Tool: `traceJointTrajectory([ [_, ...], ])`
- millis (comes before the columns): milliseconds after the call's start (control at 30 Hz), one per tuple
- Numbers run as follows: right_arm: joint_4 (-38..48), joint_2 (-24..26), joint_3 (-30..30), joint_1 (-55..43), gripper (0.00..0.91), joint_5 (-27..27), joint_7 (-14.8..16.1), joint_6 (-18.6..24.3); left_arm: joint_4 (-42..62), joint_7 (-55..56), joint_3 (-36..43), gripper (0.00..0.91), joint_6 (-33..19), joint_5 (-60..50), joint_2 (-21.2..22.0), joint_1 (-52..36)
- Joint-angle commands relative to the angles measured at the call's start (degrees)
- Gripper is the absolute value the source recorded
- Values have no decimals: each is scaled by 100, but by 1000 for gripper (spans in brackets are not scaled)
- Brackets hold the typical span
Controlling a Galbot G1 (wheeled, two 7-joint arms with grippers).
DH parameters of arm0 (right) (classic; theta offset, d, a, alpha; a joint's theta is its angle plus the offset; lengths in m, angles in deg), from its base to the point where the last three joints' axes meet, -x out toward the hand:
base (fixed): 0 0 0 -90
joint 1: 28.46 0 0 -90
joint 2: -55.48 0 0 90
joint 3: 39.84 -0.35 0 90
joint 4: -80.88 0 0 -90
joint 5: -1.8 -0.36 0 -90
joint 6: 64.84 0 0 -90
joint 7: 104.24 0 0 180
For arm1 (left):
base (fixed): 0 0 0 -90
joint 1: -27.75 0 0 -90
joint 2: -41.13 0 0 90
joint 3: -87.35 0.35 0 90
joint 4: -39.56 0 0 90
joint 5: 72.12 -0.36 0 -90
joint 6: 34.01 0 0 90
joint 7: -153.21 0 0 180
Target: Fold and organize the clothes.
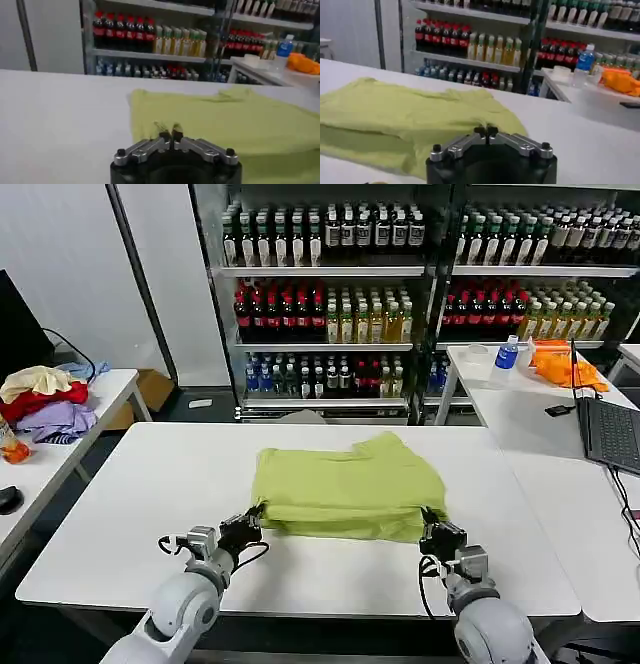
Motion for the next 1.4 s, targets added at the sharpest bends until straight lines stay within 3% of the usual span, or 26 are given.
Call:
traceJointTrajectory([
  [33, 419, 30, 152, -386, 0, 2, -5, -4, 417, -4, 169, 212, -27, -58, 49, -340],
  [67, 436, 15, 165, -385, 0, 29, 1, 4, 437, -4, 177, 504, -30, -103, 66, -345],
  [100, 449, 2, 180, -383, 574, 57, 3, 8, 450, -6, 180, 907, -35, -109, 67, -344],
  [133, 466, -20, 191, -378, 907, 87, 2, 8, 457, -6, 184, 907, -37, -115, 74, -335],
  [400, 426, -100, 168, -229, 907, 247, 86, -49, 338, -11, 124, 907, -53, -115, 110, -184],
  [733, -81, -48, -483, 380, 907, 202, 185, 260, 53, -6, -127, 907, -89, -95, 72, 286],
  [933, 36, 3, -860, 529, 907, -33, 138, 177, 198, -12, -166, 907, -90, 33, 66, 298],
  [1100, 375, 13, -884, 355, 907, -412, 17, -128, 413, -27, -73, 907, -71, 73, 125, 93],
  [1133, 406, 13, -865, 333, 907, -501, -1, -160, 437, -28, -58, 665, -69, 78, 136, 70],
  [1200, 517, -6, -803, 233, 907, -783, -49, -289, 519, -28, -8, 433, -63, 86, 160, -13],
  [1233, 564, -21, -763, 191, 907, -928, -73, -370, 561, -31, 13, 181, -66, 81, 170, -51],
  [1267, 586, -30, -737, 171, 645, -1000, -90, -399, 584, -29, 24, 60, -66, 81, 174, -71],
  [1300, 602, -38, -711, 158, 453, -1043, -105, -423, 608, -29, 29, 30, -68, 75, 176, -91],
  [1333, 648, -52, -661, 133, 161, -1078, -101, -453, 668, -26, 45, 30, -89, 67, 179, -127],
  [1400, 669, -57, -606, 128, 0, -1094, -99, -453, 712, -24, 53, 30, -106, 67, 180, -145],
])
